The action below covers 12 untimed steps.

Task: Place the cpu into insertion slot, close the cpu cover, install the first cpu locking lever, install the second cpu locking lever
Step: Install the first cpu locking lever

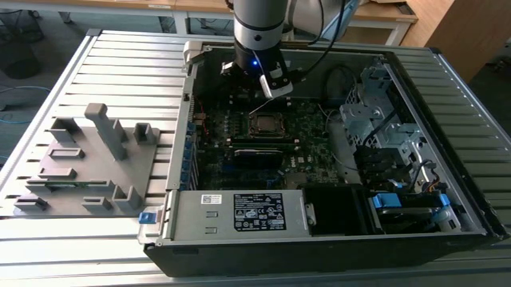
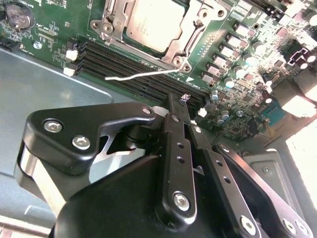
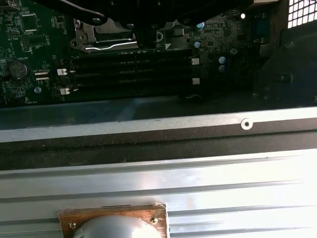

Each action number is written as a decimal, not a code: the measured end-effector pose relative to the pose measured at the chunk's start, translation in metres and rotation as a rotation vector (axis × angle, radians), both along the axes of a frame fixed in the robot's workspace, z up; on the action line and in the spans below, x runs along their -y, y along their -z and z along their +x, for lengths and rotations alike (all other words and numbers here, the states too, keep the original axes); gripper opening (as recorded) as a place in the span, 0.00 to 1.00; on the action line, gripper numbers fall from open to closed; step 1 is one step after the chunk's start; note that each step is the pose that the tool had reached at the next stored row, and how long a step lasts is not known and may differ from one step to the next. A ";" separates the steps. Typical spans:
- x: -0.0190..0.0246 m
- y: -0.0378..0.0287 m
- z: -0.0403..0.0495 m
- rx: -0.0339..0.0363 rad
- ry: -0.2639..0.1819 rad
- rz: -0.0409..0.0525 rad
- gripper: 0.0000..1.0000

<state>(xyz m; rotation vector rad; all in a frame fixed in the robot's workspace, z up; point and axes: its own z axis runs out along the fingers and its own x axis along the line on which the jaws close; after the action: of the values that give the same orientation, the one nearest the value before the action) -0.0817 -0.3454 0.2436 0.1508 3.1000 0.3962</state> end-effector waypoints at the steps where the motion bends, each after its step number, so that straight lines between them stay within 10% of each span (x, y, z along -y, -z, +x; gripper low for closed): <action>1: 0.0000 0.0012 0.0000 0.0007 0.000 0.0000 0.10; 5: 0.0000 0.0057 -0.0001 0.0074 0.000 -0.0001 0.10; 12: 0.0000 0.0106 -0.0003 0.0426 0.000 -0.0010 0.10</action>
<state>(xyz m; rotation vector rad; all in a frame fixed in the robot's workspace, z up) -0.0820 -0.3454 0.2331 0.1404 3.0583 0.3926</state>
